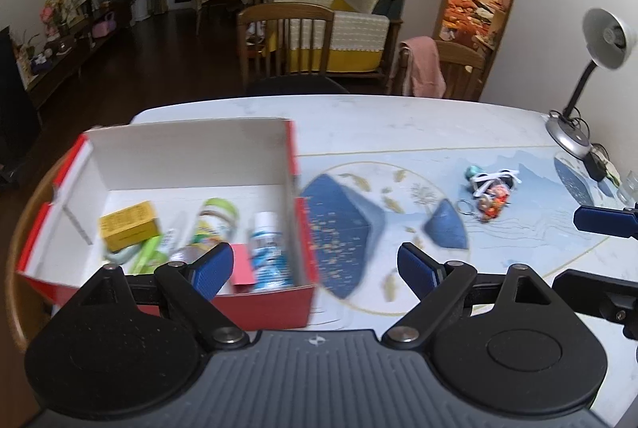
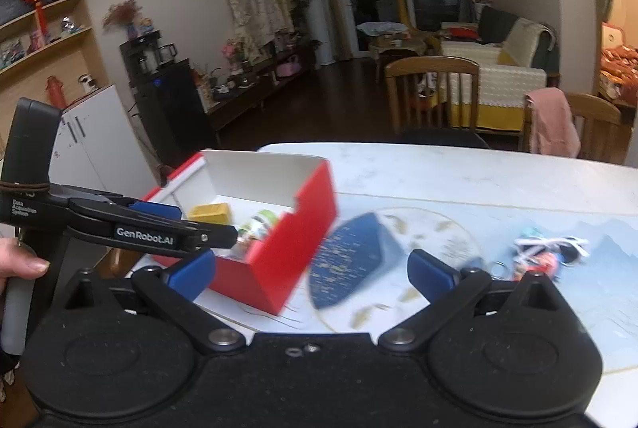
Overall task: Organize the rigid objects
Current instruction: 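Withdraw both open tools from the box toward the doll and keychain, then grasp the orange keychain figure with the left tool while the right tool grasps the pink-haired doll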
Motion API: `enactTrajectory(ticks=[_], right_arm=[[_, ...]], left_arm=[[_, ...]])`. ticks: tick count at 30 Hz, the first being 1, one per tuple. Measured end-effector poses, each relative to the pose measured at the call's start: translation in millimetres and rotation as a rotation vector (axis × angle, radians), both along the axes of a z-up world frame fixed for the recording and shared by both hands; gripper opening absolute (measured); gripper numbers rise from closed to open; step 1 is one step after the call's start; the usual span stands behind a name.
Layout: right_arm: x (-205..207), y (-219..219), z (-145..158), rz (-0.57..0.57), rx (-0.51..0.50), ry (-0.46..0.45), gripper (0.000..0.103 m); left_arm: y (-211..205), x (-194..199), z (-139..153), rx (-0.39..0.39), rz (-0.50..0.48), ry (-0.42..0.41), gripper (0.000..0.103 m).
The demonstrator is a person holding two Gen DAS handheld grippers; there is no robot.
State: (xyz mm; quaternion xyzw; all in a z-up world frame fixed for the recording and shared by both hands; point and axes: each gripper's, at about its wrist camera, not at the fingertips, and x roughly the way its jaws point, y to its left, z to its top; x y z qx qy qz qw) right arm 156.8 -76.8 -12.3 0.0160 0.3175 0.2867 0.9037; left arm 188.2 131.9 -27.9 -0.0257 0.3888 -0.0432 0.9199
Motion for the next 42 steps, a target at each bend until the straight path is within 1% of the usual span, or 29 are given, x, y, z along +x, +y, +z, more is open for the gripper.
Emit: enactTrajectory(ticks=[4,10,16,21,27,30,36,42], right_arm=[[4,-39,-9,-0.050,-0.001,0.013,0.103],[19,-98,-23,-0.148,-0.020,0.042,0.102],[42,-153,-36,-0.256,-0.052,0.051,0.102],[66,-182,-49,-0.304,-0.091,0.063,0.102],[95,-201,-66,-0.310,-0.119,0.094,0.100],[108,-207,-74,-0.293,-0.112,0.119,0.096],[135,-206,-90,-0.265,-0.111,0.170,0.095],[163,-197,-103,-0.261,-0.089,0.226,0.095]], left_arm=[[-36,10,-6,-0.007,-0.048,0.005,0.090],[-93,32,-21,-0.050,-0.156,0.030,0.090],[-145,52,-37,-0.009,-0.208,0.031,0.090],[-179,72,-56,0.029,-0.240,0.019,0.090],[-210,93,-81,0.048,-0.274,0.020,0.090],[-222,101,-92,0.052,-0.288,0.016,0.090],[-239,119,-115,0.059,-0.309,0.027,0.090],[-250,131,-129,0.067,-0.335,0.019,0.090]])
